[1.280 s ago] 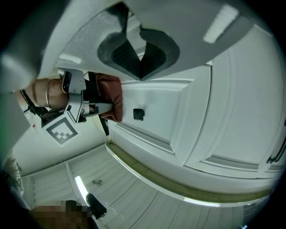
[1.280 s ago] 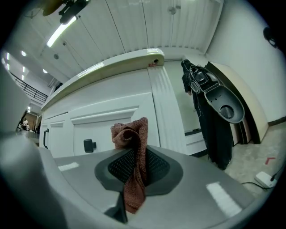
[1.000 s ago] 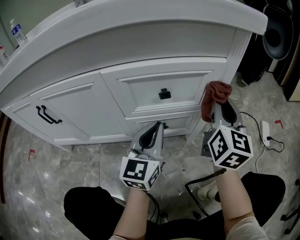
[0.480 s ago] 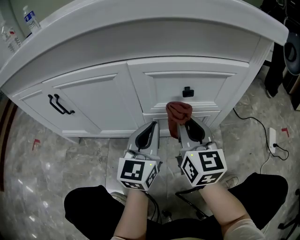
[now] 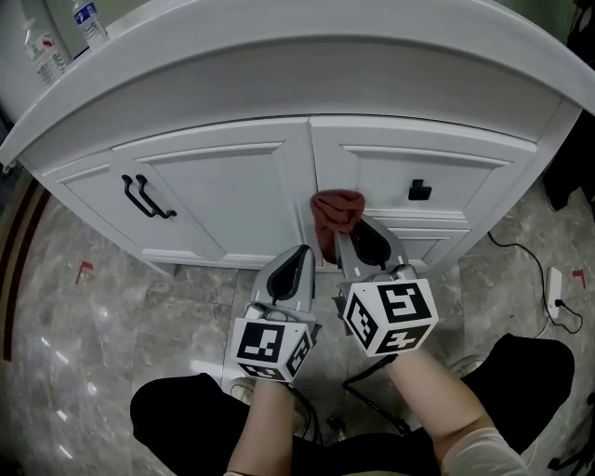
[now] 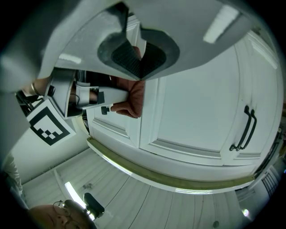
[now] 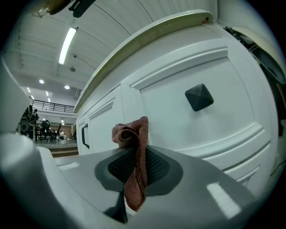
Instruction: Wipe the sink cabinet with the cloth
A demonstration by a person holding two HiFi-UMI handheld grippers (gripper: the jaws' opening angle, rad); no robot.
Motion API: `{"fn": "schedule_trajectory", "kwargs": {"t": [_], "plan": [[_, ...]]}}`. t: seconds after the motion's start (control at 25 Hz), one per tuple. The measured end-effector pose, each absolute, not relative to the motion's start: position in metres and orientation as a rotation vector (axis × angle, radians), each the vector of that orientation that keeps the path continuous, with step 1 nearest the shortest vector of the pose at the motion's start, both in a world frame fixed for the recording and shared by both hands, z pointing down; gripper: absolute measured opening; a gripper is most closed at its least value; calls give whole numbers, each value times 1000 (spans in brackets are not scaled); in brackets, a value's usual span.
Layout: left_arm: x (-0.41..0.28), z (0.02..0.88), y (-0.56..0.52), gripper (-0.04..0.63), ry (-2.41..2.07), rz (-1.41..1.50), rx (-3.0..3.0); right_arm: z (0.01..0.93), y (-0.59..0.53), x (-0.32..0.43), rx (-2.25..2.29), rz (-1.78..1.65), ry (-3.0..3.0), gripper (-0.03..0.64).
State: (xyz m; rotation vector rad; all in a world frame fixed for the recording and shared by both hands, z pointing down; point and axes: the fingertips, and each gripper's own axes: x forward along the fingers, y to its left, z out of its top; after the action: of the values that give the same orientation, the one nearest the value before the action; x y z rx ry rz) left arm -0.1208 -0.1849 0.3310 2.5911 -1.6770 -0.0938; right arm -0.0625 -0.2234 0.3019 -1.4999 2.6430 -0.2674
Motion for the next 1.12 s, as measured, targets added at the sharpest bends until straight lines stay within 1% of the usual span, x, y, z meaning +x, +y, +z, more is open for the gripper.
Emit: {"fn": "schedule_trajectory", "kwargs": {"t": [0.28,0.6,1.12], "plan": [[-110,333,-190,0,-1648,-103,2606,306,-228,-49,-1554,-258,2616,78],[-91,334,-193,0,-1608,-102,2625,302,-232,-5,-1620,-299,2539,78],[-41,334,-194,0,-1503,-80,2702,301,-232,65,-1732,-349,2419,80]]}}
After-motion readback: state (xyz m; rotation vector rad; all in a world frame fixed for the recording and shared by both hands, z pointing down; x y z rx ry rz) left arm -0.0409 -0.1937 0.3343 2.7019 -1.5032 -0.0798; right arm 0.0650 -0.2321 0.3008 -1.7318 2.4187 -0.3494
